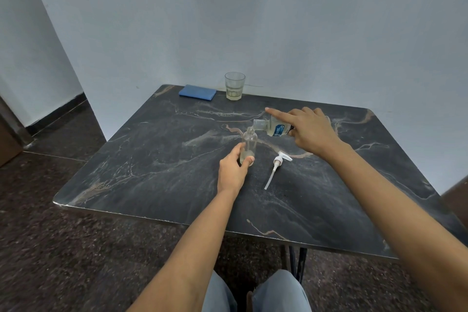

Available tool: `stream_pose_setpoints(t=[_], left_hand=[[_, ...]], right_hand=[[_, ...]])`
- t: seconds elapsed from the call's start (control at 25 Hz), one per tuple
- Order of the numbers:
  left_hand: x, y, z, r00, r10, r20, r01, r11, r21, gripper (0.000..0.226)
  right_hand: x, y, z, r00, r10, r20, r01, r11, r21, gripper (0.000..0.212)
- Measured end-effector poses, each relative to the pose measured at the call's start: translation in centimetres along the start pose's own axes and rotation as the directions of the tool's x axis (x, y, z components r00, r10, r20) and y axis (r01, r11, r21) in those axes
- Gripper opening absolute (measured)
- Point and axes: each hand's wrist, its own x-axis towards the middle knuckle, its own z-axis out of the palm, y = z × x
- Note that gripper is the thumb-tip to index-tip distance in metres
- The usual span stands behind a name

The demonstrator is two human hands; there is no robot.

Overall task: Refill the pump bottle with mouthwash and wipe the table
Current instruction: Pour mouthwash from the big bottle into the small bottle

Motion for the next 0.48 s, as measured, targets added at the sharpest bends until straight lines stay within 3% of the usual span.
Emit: stream_pose_setpoints(t=[0.48], left_hand=[[0.11,-0.37,0.09,1.0,0.026,0.004,-0.026,1.0,-0.013,0.045]], right_hand=[[0.08,0.04,0.14,1.0,-0.008,0.006,0.008,1.0,0.0,0.083]])
